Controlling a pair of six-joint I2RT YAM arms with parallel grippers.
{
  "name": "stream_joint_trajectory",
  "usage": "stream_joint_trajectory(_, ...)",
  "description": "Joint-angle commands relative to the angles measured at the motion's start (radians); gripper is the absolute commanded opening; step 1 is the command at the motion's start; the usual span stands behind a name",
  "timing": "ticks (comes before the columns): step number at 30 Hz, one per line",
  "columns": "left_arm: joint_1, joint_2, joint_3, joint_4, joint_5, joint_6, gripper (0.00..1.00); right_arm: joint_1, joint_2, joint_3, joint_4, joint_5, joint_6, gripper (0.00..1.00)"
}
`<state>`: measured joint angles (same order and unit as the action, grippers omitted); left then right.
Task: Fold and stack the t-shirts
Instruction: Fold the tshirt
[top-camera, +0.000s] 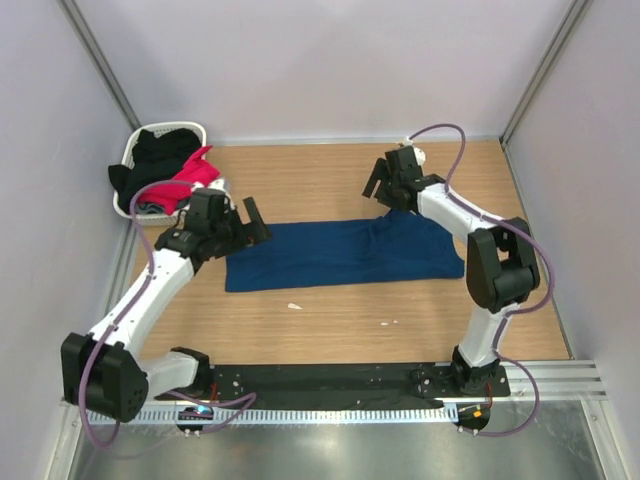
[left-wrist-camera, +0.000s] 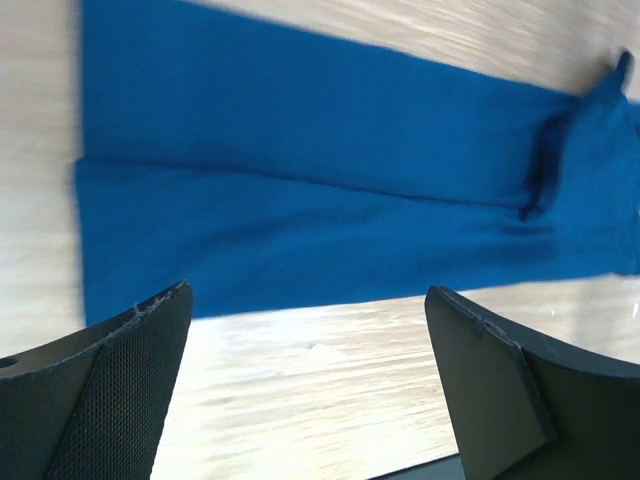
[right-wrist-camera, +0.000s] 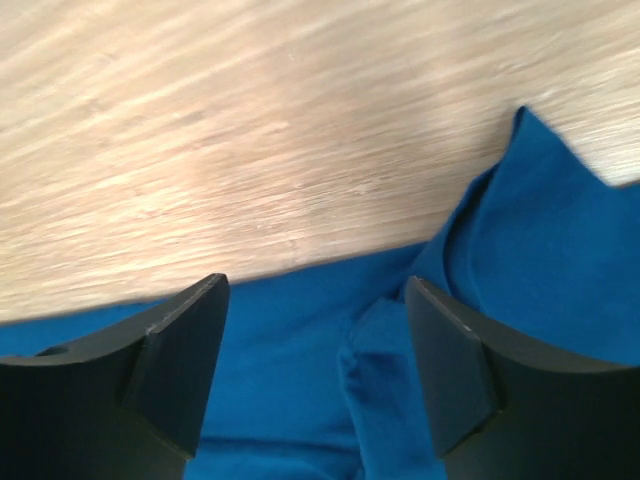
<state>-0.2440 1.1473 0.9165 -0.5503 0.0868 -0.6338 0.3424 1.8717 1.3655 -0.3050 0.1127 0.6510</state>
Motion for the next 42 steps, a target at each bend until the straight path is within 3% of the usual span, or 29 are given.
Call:
stream_joint_trajectory(1,-0.122,0.08,0.102,0.104,-0.004,0.069,0.99,-0.028,-0.146,0.06,-0.057,0.073,-0.043,0.8)
stream_joint_trajectory(6,-0.254,0.341,0.264,0.251,0.025,0.137,0.97,-0.137,-0.172,0.046,-0.092,0.061,-0.063,0.84)
stream_joint_trajectory(11,-0.417,0.58,0.452,0.364,-0.007,0.313,0.95,-0.249,-0.166,0.006,-0.065,-0.004,-0.073,0.84)
stream_joint_trajectory(16,-0.452,0.894,0.752,0.394,0.034,0.306,0.84,-0.301,-0.167,-0.026,-0.045,-0.034,-0.062,0.84)
stream_joint_trajectory(20,-0.457,1.052,0.913,0.375,0.07,0.302,0.77,-0.319,-0.184,-0.058,-0.011,-0.073,-0.045,0.84)
stream_joint_trajectory(31,-0.479,1.187,1.009,0.359,0.165,0.304,0.62,-0.304,-0.142,-0.132,0.07,-0.206,0.001,0.83)
stream_joint_trajectory(35,-0.488,1.194,0.989,0.359,0.168,0.307,0.5,-0.272,-0.08,-0.114,0.078,-0.205,-0.008,0.82)
stream_joint_trajectory(38,-0.488,1.183,0.967,0.368,0.175,0.322,0.3,-0.255,-0.024,-0.056,0.07,-0.208,-0.005,0.79)
stream_joint_trajectory(42,-0.488,1.163,0.937,0.383,0.186,0.347,0.14,-0.224,0.027,0.007,0.058,-0.193,-0.007,0.76)
